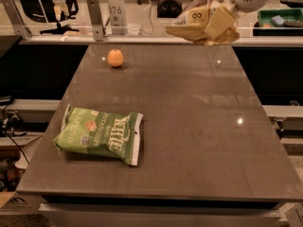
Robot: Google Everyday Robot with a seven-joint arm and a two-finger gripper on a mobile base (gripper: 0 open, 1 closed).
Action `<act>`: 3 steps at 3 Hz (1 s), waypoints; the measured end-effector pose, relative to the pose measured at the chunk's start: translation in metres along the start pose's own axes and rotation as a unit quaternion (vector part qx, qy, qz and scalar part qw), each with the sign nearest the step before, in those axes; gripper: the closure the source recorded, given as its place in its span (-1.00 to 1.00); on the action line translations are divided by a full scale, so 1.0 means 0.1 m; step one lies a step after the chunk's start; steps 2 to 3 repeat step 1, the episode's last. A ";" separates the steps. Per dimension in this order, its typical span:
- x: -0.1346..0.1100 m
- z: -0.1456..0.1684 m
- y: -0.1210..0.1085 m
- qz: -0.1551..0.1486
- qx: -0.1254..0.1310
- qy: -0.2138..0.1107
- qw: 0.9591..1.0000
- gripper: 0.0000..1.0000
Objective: Pick brown chip bag
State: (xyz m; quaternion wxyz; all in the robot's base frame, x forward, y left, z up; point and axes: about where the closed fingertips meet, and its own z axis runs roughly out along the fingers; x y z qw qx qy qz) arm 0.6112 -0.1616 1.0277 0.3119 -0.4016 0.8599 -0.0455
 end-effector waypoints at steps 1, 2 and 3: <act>-0.01 -0.01 0.00 -0.002 -0.001 -0.002 1.000 1.00; -0.01 -0.01 0.00 -0.002 -0.001 -0.002 1.000 1.00; -0.01 -0.01 0.00 -0.002 -0.001 -0.002 1.000 1.00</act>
Offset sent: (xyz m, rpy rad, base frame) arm 0.0000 0.0000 0.0000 0.0000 0.0000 0.0000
